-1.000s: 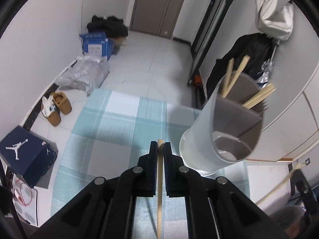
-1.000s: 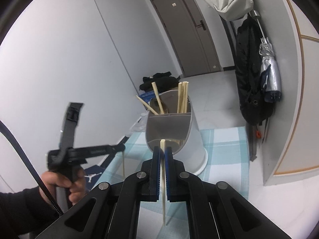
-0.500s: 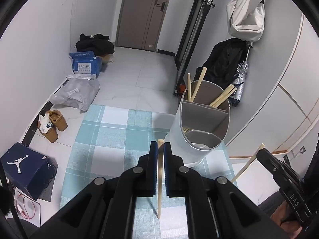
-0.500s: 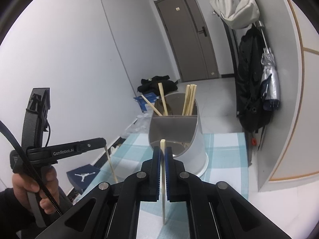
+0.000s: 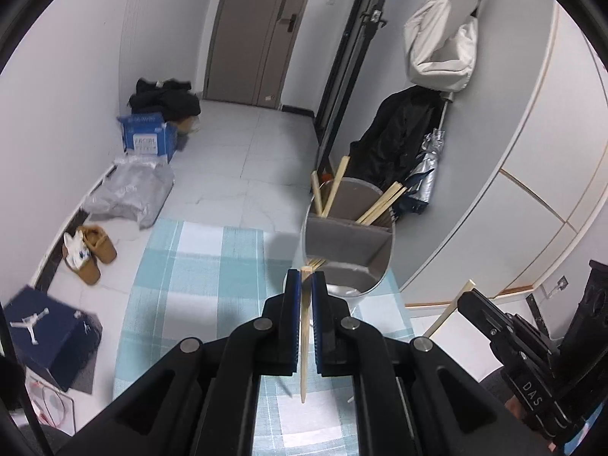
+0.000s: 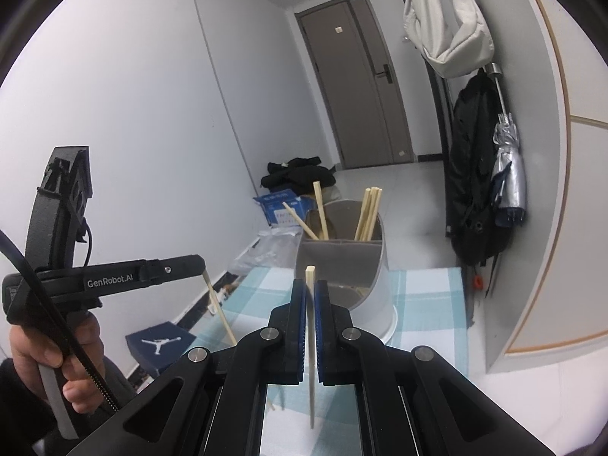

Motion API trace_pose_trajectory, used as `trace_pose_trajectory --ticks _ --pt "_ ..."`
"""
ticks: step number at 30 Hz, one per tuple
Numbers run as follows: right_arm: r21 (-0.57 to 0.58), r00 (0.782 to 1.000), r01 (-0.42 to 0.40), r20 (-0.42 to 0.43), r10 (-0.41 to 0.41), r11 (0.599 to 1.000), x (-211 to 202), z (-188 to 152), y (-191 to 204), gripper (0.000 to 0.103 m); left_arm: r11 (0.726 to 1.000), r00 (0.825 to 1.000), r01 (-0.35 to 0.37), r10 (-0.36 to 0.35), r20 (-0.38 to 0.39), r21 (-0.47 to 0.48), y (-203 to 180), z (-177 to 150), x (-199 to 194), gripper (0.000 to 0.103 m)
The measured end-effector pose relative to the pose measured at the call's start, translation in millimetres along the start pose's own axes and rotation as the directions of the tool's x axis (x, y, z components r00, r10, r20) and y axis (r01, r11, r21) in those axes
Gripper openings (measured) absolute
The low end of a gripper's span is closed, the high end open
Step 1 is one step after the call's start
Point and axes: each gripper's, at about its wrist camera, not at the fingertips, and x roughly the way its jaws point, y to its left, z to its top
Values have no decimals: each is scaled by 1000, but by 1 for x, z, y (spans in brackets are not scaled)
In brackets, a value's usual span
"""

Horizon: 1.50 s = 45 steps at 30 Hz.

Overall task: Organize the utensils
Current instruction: 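Carry both chopsticks up to the white holder, then lower the chopsticks into the holder and open both tools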

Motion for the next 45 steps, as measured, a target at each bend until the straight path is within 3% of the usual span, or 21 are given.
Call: trace_pose_trajectory --ticks 6,12,18,29,37,45 --pt "-30 999 2 42 -1 1000 -12 22 7 3 998 996 35 -39 79 54 -17 25 -31 2" --pt "-66 996 -1 93 7 998 -19 56 12 3 994 991 72 -80 110 77 -30 56 -43 2" --pt "-72 990 6 142 5 997 -14 95 7 3 992 980 97 -110 169 82 -34 77 -43 2" --pt "-84 980 -3 197 20 997 15 164 3 3 991 976 130 -131 174 22 -27 122 -21 2" --pt "-106 980 20 198 1 994 50 174 -10 3 991 977 129 -133 165 32 -25 135 10 2" --pt "-68 987 21 162 -10 997 91 154 -34 3 995 988 80 -88 124 62 -14 126 45 2"
